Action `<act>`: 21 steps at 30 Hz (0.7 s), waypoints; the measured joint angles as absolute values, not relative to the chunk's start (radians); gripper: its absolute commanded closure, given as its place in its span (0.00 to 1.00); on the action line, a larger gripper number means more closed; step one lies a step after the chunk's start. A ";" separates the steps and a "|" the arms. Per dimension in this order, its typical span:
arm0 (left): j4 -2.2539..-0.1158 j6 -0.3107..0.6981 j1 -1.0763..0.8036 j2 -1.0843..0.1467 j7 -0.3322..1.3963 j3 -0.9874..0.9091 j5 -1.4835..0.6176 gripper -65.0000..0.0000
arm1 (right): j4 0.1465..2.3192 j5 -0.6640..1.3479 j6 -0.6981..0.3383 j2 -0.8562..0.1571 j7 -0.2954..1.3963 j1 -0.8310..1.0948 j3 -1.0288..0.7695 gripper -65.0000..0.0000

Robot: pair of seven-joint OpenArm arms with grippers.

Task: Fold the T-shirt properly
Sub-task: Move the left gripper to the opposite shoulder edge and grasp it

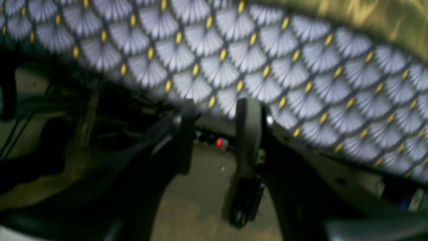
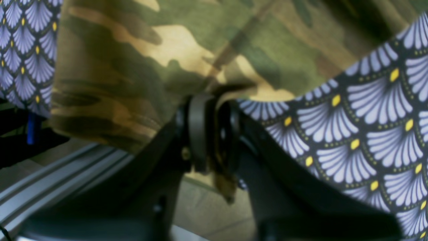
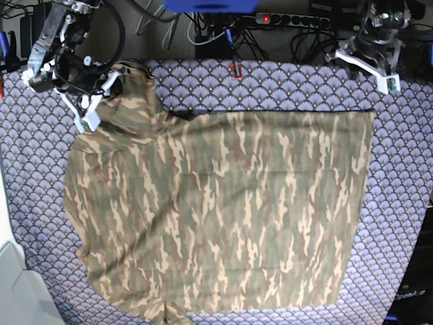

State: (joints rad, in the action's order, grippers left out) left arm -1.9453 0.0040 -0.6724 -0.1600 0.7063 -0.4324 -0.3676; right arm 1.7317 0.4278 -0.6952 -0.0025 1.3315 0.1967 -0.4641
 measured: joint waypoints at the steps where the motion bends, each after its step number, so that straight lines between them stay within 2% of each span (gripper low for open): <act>1: -1.945 0.004 -0.661 -0.160 0.706 -0.432 -0.368 0.68 | 1.731 0.428 -0.695 -0.002 1.332 0.197 -0.464 0.98; 9: -1.877 0.004 -0.553 -0.158 0.690 -0.437 -0.365 0.68 | 1.729 0.428 -0.695 -0.002 1.333 0.195 -0.469 1.00; 15: -1.782 0.009 -0.467 -0.119 0.700 -0.614 -0.361 0.68 | 1.729 0.428 -0.695 -0.002 1.332 0.197 -0.468 1.00; 19: -1.720 0.012 -0.419 -0.121 0.697 -0.660 -0.371 0.68 | 1.729 0.427 -0.695 -0.002 1.332 0.197 -0.468 1.00; 21: -1.690 0.050 -0.397 -0.126 0.701 -0.662 -0.362 0.68 | 1.729 0.427 -0.695 -0.002 1.332 0.197 -0.466 1.00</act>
State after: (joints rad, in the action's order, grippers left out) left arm -1.6897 0.0502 -0.3969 -0.1261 0.7010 -0.6617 -0.3622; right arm 1.7294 0.4271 -0.6952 -0.0025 1.3315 0.1974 -0.4660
